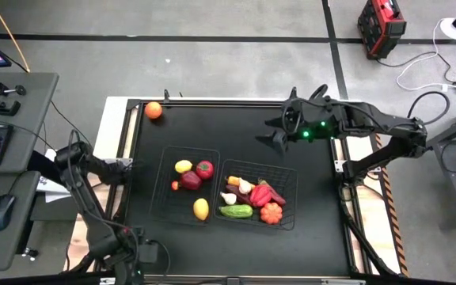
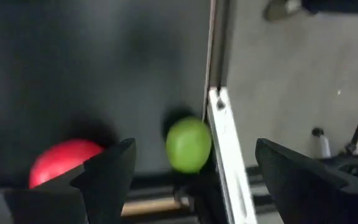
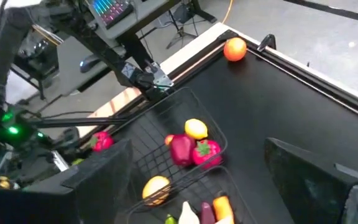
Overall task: Sort produce into baskets
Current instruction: Put the green lime into the left wire basket
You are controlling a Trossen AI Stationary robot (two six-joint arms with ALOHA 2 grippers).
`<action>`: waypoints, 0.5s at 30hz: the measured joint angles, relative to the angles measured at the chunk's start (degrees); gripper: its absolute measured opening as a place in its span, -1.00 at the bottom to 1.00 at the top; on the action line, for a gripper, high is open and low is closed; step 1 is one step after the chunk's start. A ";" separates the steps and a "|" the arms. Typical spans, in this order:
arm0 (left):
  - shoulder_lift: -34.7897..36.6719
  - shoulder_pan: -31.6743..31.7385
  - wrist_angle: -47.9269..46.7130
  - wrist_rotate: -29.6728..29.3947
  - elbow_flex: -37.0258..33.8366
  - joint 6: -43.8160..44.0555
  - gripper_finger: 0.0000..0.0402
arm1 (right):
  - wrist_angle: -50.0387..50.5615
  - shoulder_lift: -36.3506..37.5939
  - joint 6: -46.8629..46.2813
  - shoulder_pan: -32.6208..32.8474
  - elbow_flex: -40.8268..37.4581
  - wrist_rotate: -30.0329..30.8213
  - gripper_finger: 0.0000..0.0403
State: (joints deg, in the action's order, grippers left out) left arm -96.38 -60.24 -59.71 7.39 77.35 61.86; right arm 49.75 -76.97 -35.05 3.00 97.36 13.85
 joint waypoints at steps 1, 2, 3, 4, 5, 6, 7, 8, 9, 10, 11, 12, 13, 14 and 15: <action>-0.02 -0.01 0.14 1.38 -0.98 0.57 0.58 | 0.04 0.00 -0.73 0.51 0.00 0.59 0.76; -0.02 -0.01 0.38 2.81 -1.87 0.59 0.58 | 0.23 0.00 -0.97 1.05 0.00 1.28 0.76; 0.00 0.02 1.21 4.54 -2.88 0.49 0.58 | 0.55 0.00 -0.95 1.65 0.00 2.37 0.76; 0.00 0.18 2.19 6.01 -3.95 0.46 0.58 | 0.94 0.00 -0.96 2.16 0.00 3.44 0.76; 0.00 0.42 3.26 7.70 -5.15 0.73 0.58 | 1.25 -0.02 -0.97 2.66 0.00 4.48 0.76; 0.00 0.69 4.54 9.29 -6.40 1.45 0.58 | 1.39 -0.02 -1.04 3.13 0.00 5.46 0.76; 0.00 0.93 6.22 10.67 -7.61 2.32 0.58 | 1.45 -0.02 -1.15 3.58 0.00 6.19 0.76; 0.00 1.11 8.10 11.78 -8.74 3.14 0.58 | 1.45 -0.02 -1.13 4.01 0.00 6.91 0.76; 0.00 1.38 9.84 12.51 -9.79 3.88 0.58 | 1.45 -0.02 -1.07 4.37 0.00 7.39 0.76; 0.00 1.55 11.07 13.02 -10.75 4.61 0.58 | 1.45 -0.18 -0.95 4.62 0.00 7.76 0.76; 0.00 1.82 12.14 13.55 -11.63 5.30 0.58 | 1.47 -0.26 -0.80 4.75 0.00 8.10 0.76; 0.00 2.09 13.29 13.91 -12.35 5.95 0.58 | 1.47 -0.33 -0.69 4.96 0.00 8.15 0.76; 0.00 2.31 14.15 14.23 -12.86 6.59 0.58 | 1.49 -0.37 -0.68 5.18 0.00 8.15 0.76; 0.00 2.61 14.89 14.88 -13.26 7.11 0.58 | 1.51 -0.37 -0.67 5.38 0.00 8.15 0.76; 0.00 2.95 16.10 16.27 -13.66 7.95 0.58 | 1.50 -0.37 -0.66 5.57 0.00 8.15 0.76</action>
State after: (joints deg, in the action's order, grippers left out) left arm -96.38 -57.29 -43.61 23.66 63.69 69.81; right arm 51.24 -77.34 -35.71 8.57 97.36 22.00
